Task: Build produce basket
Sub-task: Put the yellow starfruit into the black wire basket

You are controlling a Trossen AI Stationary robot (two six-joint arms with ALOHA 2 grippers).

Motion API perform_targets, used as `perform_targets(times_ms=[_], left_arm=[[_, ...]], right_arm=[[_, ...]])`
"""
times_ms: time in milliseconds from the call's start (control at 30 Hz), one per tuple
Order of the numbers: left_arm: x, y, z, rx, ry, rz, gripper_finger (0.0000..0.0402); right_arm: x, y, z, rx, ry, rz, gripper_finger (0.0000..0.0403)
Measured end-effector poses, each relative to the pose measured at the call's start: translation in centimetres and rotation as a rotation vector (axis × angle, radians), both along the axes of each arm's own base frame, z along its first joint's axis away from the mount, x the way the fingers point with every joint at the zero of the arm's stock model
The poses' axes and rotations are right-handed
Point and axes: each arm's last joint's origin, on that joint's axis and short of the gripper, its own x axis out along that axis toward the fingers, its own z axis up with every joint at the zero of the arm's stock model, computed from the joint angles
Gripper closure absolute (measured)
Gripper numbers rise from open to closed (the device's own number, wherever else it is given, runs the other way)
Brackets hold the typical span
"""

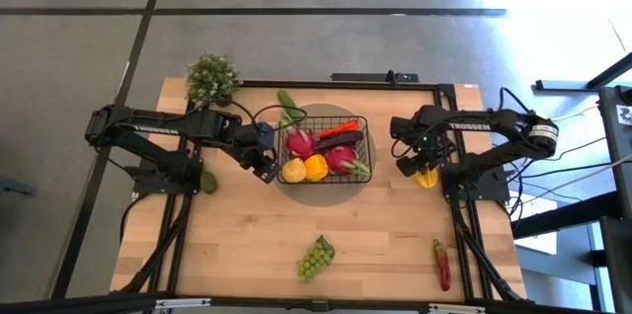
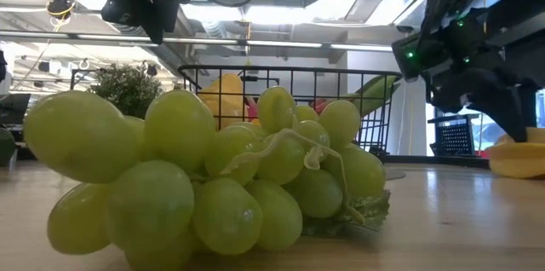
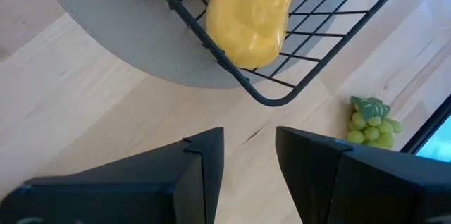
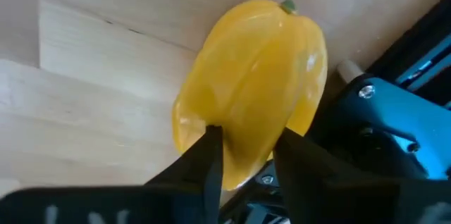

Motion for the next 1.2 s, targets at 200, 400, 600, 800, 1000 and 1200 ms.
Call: perform_targets(times_ms=[200, 400, 600, 800, 1000, 1200], left_arm=[[0.0, 0.0, 0.0, 0.000, 0.001, -0.001, 0.0285], [0.0, 0.0, 0.0, 0.001, 0.001, -0.001, 0.0285], [0.0, 0.0, 0.0, 0.001, 0.002, -0.001, 0.0285], [0.0, 0.0, 0.0, 0.004, 0.002, 0.000, 0.0285], [0.0, 0.0, 0.0, 0.007, 0.002, 0.002, 0.0285], [0.0, 0.0, 0.0, 0.009, 0.002, 0.002, 0.0285]], right_arm=[[0.1, -0.1, 0.0, -0.010, -0.024, 0.027, 0.0371], [0.3, -0.2, 0.2, -0.019, -0.047, 0.109, 0.0387], [2.2, -0.7, 2.3, -0.085, -0.154, 0.209, 0.0397], [3.6, -0.4, 6.8, -0.138, -0.158, 0.298, 0.0400], [5.7, -0.3, 12.8, -0.281, -0.318, 0.345, 0.0401], [8.6, 0.0, 17.7, -0.454, -0.676, 0.398, 0.0402]])
